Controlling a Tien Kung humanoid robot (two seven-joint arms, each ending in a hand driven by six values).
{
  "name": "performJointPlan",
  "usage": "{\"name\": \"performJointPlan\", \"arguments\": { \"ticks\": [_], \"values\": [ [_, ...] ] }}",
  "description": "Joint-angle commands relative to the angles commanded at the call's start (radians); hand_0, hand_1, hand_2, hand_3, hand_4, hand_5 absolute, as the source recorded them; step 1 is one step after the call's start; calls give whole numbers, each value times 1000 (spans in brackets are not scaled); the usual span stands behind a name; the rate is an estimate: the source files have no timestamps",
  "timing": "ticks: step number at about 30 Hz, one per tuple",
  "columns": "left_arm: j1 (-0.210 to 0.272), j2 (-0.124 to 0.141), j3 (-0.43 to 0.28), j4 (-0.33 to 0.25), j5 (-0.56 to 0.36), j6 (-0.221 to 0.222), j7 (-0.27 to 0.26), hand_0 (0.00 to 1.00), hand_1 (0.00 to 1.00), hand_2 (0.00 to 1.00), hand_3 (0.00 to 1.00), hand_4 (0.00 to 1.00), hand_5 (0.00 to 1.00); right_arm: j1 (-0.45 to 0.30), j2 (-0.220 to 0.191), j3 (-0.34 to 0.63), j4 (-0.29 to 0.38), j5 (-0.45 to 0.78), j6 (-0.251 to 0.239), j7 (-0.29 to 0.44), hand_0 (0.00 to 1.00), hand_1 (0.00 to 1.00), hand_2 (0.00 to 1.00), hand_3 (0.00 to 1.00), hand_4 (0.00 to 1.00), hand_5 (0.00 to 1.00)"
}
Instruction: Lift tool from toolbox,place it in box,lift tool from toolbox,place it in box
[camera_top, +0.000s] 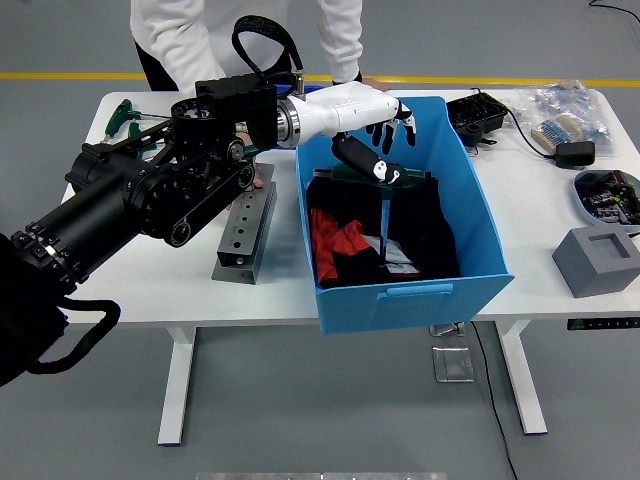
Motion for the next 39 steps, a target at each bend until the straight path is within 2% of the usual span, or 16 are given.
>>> {"name": "performJointPlan", "arguments": {
  "ticks": [1, 2, 13, 19, 20, 24, 25, 26, 31, 32, 35, 39],
  "values": [
    [-1, 0, -2, 4, -1, 5, -2, 571, 591, 635, 690, 895, 680, 0, 0, -1, 0, 0, 0, 0, 694, 685, 778, 649, 893, 732],
    [-3, 0, -3, 8, -2, 10, -4, 617, 650, 708, 740, 900, 668, 0, -1, -3, 0, 1, 0, 0, 695, 686, 778, 648, 892, 730],
    [2, 0, 1, -39, 9, 23, -13, 620, 657, 720, 751, 919, 673, -13, -2, -11, 0, 9, 1, 0, 694, 686, 778, 648, 892, 730],
    [9, 0, -22, -57, 101, 40, -6, 626, 661, 722, 753, 919, 674, -21, -1, -8, 0, 12, 1, 0, 692, 686, 778, 648, 892, 729],
    [10, 0, -28, -57, 120, 44, -5, 593, 612, 665, 741, 921, 680, -22, 0, -7, 0, 11, 1, 0, 692, 686, 778, 648, 892, 729],
    [21, 2, -68, -48, 196, 58, 3, 593, 612, 665, 741, 921, 680, -26, 1, -4, 0, 11, 0, 0, 692, 686, 778, 648, 892, 729],
    [24, 7, -77, -47, 210, 59, 6, 593, 612, 665, 741, 921, 680, -27, 1, -3, 0, 12, 0, 0, 692, 686, 778, 648, 892, 729],
    [28, 13, -89, -46, 224, 61, 11, 503, 558, 622, 722, 920, 680, -27, 2, -2, 0, 13, 0, 0, 692, 686, 778, 648, 892, 729],
    [58, 47, -158, -56, 271, 60, 33, 503, 558, 622, 722, 920, 680, -29, 4, 2, 0, 15, -1, 0, 692, 686, 778, 648, 892, 729],
    [64, 54, -170, -60, 278, 60, 38, 455, 524, 586, 696, 914, 665, -29, 4, 4, 0, 15, -1, 0, 692, 685, 778, 647, 892, 730],
    [80, 76, -203, -61, 284, 62, 44, 455, 524, 586, 696, 914, 665, -30, 6, 9, 0, 13, -2, -1, 692, 685, 778, 647, 892, 730],
    [82, 105, -190, -44, 284, 66, 40, 458, 536, 604, 688, 910, 651, -32, 8, 16, 0, 8, -2, -3, 690, 686, 777, 647, 892, 730]
  ]
}}
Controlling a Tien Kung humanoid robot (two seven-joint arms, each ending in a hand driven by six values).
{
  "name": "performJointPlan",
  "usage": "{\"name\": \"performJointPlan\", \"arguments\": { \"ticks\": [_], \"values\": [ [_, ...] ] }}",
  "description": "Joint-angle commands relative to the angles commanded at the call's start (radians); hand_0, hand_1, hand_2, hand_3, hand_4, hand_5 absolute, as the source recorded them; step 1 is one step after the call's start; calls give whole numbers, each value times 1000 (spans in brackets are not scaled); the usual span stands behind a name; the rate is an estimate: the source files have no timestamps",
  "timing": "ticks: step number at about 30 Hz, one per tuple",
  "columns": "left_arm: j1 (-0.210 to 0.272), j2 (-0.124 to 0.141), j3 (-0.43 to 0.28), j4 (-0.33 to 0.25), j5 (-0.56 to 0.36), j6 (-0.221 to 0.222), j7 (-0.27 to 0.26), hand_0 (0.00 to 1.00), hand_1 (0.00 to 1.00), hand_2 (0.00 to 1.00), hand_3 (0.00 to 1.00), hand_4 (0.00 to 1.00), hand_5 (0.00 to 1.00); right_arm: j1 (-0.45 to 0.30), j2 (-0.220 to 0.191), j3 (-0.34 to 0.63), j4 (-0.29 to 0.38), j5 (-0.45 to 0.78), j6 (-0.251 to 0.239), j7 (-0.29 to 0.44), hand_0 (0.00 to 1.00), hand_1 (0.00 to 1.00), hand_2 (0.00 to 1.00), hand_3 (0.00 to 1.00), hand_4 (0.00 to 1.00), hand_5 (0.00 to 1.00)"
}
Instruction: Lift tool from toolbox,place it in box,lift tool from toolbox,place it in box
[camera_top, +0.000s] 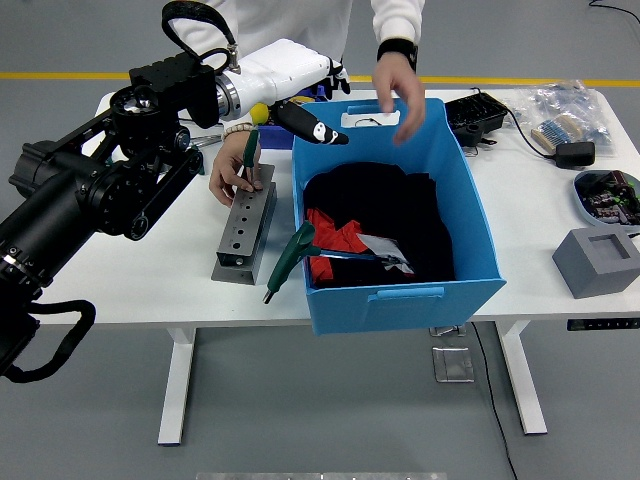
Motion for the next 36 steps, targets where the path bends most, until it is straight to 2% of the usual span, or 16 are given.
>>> {"name": "performJointPlan", "arguments": {
  "ticks": [4, 5, 10, 11, 12, 16, 17, 22, 23, 28, 29, 36],
  "values": [
    [-2, 25, 28, 22, 0, 3, -6, 458, 536, 604, 688, 910, 651, -1, 1, 4, 0, -2, 0, -1, 690, 686, 777, 647, 892, 730],
    [-3, 30, 34, 28, 0, 3, -7, 472, 566, 633, 680, 908, 640, -1, 1, 5, 0, -3, 0, -1, 688, 686, 777, 647, 892, 729],
    [-3, 47, 57, 41, 0, 4, -8, 472, 566, 633, 680, 908, 640, -2, 1, 6, 0, -3, 1, 0, 688, 686, 777, 647, 892, 729],
    [-3, 49, 59, 42, 0, 5, -9, 486, 622, 680, 677, 907, 633, -2, 1, 6, 0, -3, 0, 0, 689, 686, 778, 647, 892, 731],
    [-3, 51, 63, 44, 0, 4, -8, 486, 622, 680, 677, 907, 633, -2, 0, 6, 0, -3, 1, 0, 689, 686, 778, 647, 892, 731],
    [-5, 55, 77, 53, 0, 2, -4, 486, 622, 680, 677, 907, 633, -2, 0, 6, 0, -3, 1, 1, 689, 686, 778, 647, 892, 731],
    [-5, 57, 83, 55, 0, 3, -5, 527, 657, 714, 674, 902, 621, -1, 0, 5, 0, -3, 0, 1, 690, 686, 778, 647, 892, 732],
    [-3, 57, 111, 65, 0, 3, -8, 527, 657, 714, 674, 902, 621, -1, 0, 5, 0, -1, 0, 2, 690, 686, 778, 647, 892, 732],
    [-3, 56, 116, 67, 0, 4, -9, 615, 714, 772, 665, 900, 603, 0, -1, 4, 0, 0, 0, 2, 689, 685, 778, 647, 892, 732],
    [-7, 53, 155, 76, 0, 17, -19, 615, 714, 772, 665, 900, 603, 0, -1, 3, 0, 0, 0, 2, 689, 685, 778, 647, 892, 732],
    [-8, 53, 161, 77, 0, 19, -21, 647, 738, 794, 654, 896, 586, 1, -1, 3, 0, 1, 0, 2, 690, 685, 778, 647, 892, 733],
    [-14, 51, 203, 90, 0, 22, -31, 649, 734, 773, 638, 895, 578, 2, -1, 0, 0, 4, 0, 2, 692, 686, 777, 647, 892, 734]
  ]
}}
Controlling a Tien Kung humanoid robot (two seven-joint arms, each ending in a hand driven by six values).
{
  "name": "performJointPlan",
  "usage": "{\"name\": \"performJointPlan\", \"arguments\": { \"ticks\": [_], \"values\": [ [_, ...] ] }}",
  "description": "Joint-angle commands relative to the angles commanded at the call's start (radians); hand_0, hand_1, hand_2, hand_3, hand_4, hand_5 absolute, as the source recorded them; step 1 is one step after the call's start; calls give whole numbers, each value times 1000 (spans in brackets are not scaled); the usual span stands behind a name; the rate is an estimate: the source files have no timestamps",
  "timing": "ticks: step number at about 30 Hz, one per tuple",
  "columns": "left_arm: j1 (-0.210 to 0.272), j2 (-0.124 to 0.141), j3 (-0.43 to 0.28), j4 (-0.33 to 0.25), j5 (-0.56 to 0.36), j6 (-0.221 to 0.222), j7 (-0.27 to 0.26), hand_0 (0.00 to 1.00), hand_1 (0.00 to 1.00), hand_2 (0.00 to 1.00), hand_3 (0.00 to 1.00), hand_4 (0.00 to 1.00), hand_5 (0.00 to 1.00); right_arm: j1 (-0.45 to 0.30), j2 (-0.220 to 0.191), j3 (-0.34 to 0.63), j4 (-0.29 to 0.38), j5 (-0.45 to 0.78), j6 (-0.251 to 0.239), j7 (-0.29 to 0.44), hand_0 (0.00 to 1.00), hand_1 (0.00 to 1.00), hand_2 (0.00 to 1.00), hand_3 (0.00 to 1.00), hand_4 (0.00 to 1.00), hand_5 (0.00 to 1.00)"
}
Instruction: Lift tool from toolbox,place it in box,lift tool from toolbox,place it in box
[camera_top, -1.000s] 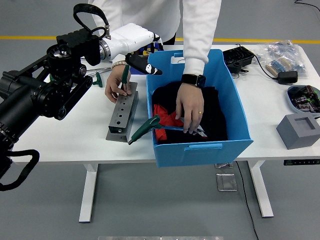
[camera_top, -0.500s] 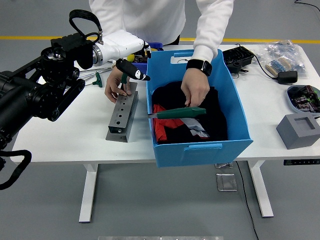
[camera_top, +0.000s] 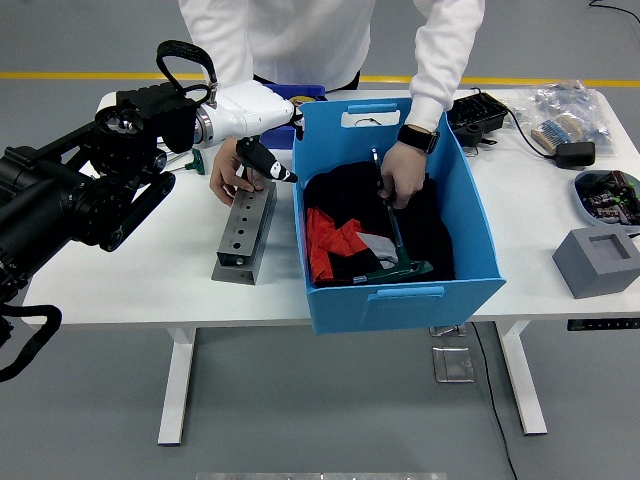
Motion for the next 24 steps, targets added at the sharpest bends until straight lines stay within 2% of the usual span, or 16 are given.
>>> {"name": "performJointPlan", "arguments": {
  "ticks": [11, 24],
  "values": [
    [-10, -9, 64, 31, 0, 17, -11, 651, 719, 740, 623, 891, 570, -3, -1, -5, 0, 5, -1, 1, 693, 686, 777, 647, 892, 732],
    [2, -8, 63, 31, 0, 18, -2, 642, 677, 707, 618, 881, 548, -10, 1, -3, 0, 2, -1, -2, 692, 687, 777, 646, 892, 732]
  ]
}}
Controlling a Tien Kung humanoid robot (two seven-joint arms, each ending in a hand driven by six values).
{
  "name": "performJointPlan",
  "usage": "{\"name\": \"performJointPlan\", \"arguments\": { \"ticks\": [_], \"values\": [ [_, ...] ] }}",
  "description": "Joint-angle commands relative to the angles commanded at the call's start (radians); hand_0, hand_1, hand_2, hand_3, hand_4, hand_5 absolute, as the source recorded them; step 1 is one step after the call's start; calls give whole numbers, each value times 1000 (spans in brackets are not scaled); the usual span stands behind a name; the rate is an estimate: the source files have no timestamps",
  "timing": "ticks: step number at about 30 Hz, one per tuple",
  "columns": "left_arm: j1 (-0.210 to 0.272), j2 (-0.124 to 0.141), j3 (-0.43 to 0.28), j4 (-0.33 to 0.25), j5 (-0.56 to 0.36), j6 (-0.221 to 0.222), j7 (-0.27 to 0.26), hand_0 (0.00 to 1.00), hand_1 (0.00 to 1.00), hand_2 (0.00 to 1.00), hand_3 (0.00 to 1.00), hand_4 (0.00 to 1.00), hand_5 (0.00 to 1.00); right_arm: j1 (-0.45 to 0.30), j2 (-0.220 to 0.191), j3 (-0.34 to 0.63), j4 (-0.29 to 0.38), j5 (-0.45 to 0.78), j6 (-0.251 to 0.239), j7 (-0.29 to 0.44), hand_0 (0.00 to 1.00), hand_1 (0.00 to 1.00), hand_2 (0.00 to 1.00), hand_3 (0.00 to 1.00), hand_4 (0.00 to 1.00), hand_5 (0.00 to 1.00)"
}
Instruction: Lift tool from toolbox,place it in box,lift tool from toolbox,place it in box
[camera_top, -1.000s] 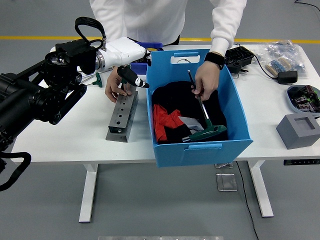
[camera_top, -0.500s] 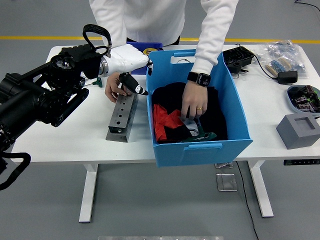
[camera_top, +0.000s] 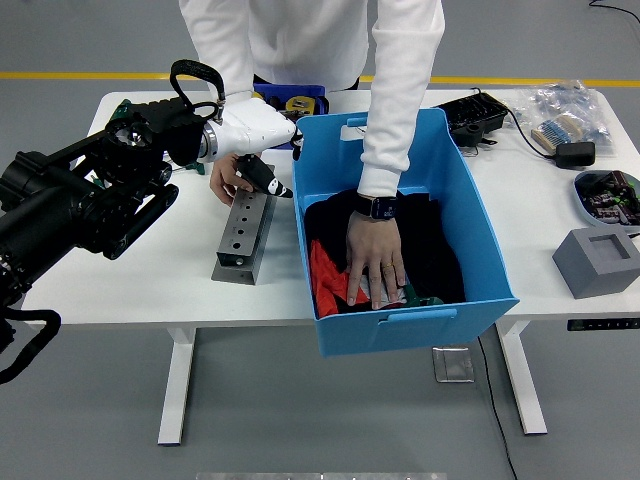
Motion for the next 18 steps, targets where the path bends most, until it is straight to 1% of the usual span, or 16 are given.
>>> {"name": "performJointPlan", "arguments": {
  "ticks": [11, 12, 18],
  "values": [
    [-3, 2, 0, 16, 0, 0, 13, 642, 681, 699, 611, 868, 538, 3, 0, 0, 0, 0, 0, 0, 692, 687, 777, 647, 892, 732],
    [-3, 3, 0, 18, 0, 1, 14, 648, 699, 713, 608, 865, 534, 3, 0, 0, 0, 1, 0, 0, 692, 688, 777, 646, 892, 731],
    [-5, 4, 4, 27, 0, 4, 14, 655, 707, 721, 604, 865, 535, 7, 0, 2, 0, -2, 0, 0, 692, 688, 777, 645, 892, 731]
  ]
}}
